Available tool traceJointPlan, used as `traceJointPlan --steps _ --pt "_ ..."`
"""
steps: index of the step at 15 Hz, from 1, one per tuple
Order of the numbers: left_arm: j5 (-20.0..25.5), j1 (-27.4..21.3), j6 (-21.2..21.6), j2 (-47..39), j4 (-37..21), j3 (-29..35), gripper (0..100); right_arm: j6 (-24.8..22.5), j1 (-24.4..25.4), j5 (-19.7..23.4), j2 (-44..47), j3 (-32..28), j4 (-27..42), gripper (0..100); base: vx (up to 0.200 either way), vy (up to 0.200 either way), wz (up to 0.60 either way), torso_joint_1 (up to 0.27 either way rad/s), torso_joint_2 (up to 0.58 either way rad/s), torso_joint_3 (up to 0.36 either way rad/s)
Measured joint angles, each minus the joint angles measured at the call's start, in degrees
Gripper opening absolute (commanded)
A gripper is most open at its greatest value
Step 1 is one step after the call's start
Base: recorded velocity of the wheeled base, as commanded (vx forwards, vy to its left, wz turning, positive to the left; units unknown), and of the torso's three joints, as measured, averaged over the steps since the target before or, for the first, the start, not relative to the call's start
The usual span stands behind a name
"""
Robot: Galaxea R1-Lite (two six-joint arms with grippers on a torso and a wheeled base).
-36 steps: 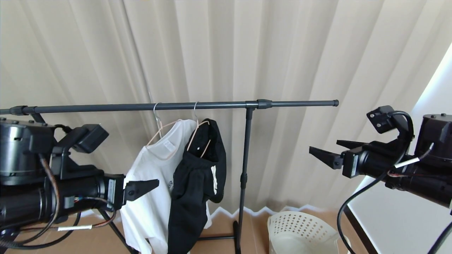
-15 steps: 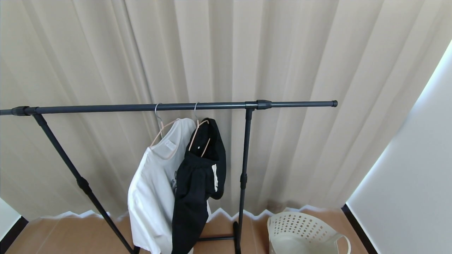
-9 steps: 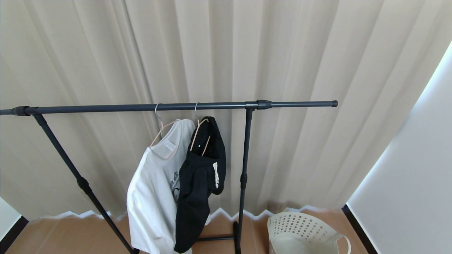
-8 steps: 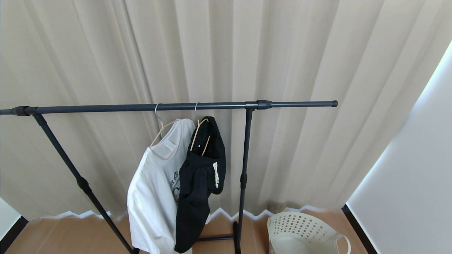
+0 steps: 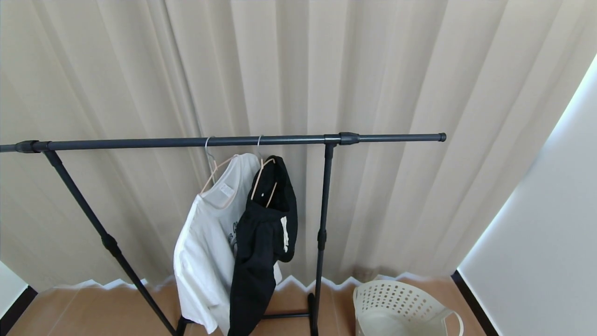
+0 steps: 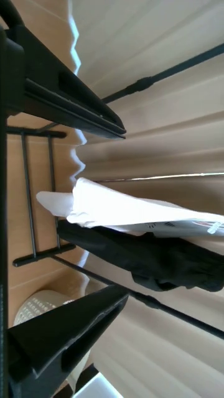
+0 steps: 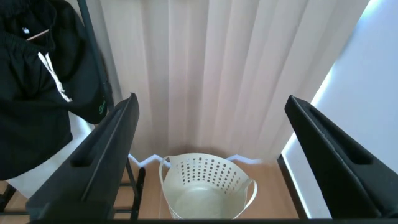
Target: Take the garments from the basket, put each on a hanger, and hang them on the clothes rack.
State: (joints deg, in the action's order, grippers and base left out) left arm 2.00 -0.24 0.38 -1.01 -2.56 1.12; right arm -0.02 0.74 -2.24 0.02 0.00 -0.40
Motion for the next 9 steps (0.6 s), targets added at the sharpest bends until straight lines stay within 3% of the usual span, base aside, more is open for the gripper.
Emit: traceJointPlan --steps 9 --pt "0.00 0.06 0.00 0.68 0.00 -0.09 100 0.29 -0.06 0.57 -0.13 0.00 -0.02 100 0.000 0.000 0.00 0.000 0.00 0.000"
